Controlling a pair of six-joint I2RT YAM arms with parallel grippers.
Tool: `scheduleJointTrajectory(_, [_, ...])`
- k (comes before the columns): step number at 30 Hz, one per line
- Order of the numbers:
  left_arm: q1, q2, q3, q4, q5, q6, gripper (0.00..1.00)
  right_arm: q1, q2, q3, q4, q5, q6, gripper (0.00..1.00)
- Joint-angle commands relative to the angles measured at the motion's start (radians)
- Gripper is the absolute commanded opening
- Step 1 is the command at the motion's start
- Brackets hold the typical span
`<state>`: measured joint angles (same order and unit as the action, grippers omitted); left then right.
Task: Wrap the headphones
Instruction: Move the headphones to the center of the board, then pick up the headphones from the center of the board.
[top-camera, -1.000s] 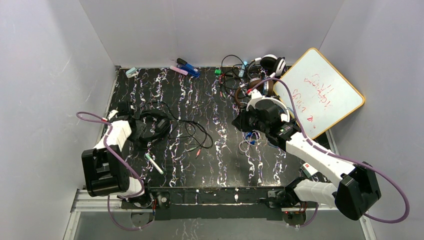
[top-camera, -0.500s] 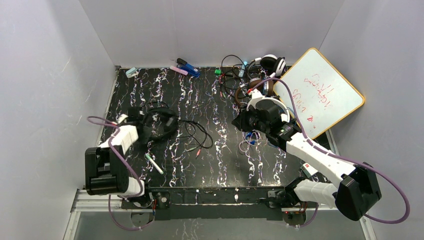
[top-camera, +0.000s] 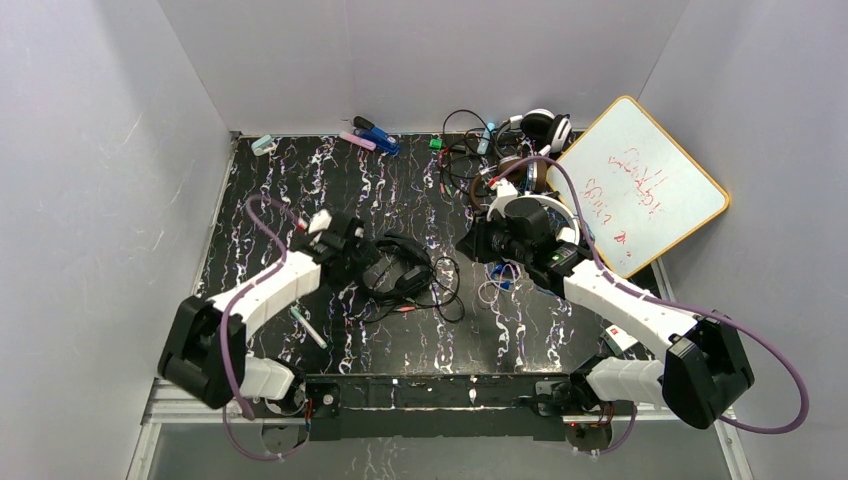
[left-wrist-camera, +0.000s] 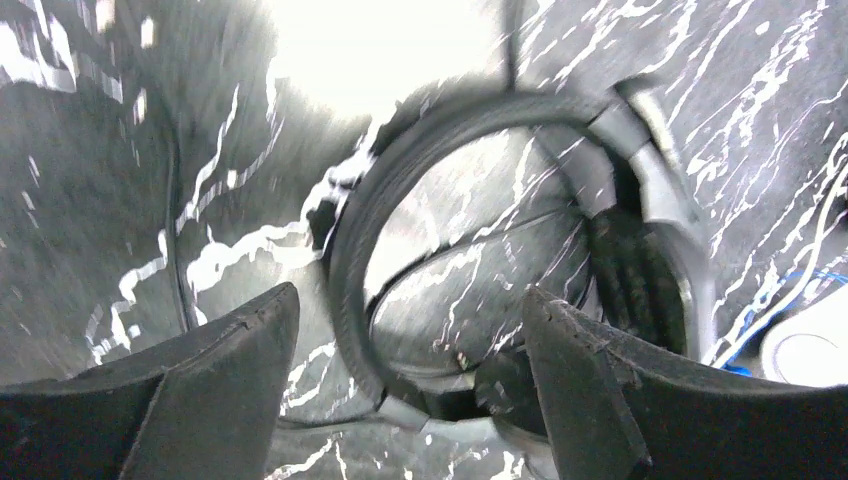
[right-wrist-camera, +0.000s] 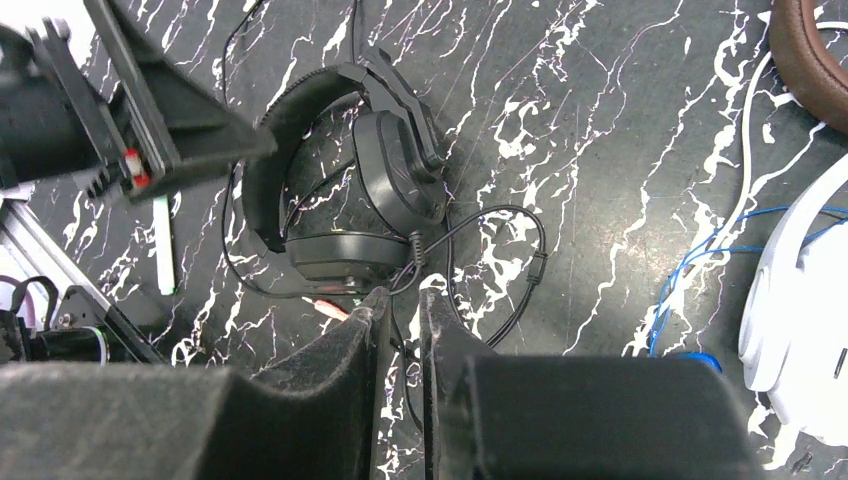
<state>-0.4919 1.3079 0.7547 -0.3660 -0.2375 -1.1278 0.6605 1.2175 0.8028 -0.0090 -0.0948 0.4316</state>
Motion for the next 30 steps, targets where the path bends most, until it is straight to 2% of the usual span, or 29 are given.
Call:
scheduleJointTrajectory(1, [0.005,0.087,0.216,-0.145,-0.168,0.394,0.8,-0.004,-0.012,0.012,0.03,-0.014,0.003,0.25])
scheduleJointTrajectory(3, [0.013,0.12,0.281,-0.199,-0.17,0.536,0.82,-0.004,-0.026,0.004,0.03,-0.005,0.0,0.25])
scheduleJointTrajectory(8, [0.039,0.144,0.288,-0.186,0.001,0.782,0.85,-0.003,-0.047,-0.004,0.026,0.006,-0.004,0.25])
scheduleJointTrajectory(15, [0.061,0.195,0.24,-0.148,0.096,0.812,0.9,-0.004,-0.058,0.007,0.018,0.007,-0.012,0.25])
scheduleJointTrajectory(21, [0.073,0.294,0.216,-0.101,0.187,0.823,0.87,-0.003,-0.082,-0.003,0.024,-0.005,-0.023,0.25])
scheduleJointTrajectory(25, [0.073,0.369,0.226,-0.096,0.163,0.83,0.77,-0.004,-0.103,-0.007,0.016,-0.01,-0.032,0.25])
scheduleJointTrajectory(27, [0.073,0.403,0.236,-0.095,0.131,0.825,0.63,-0.004,-0.12,-0.01,0.012,-0.006,-0.034,0.25])
scheduleJointTrajectory(30, [0.073,0.45,0.254,-0.113,0.075,0.807,0.24,-0.004,-0.152,-0.022,0.011,0.012,-0.032,0.26])
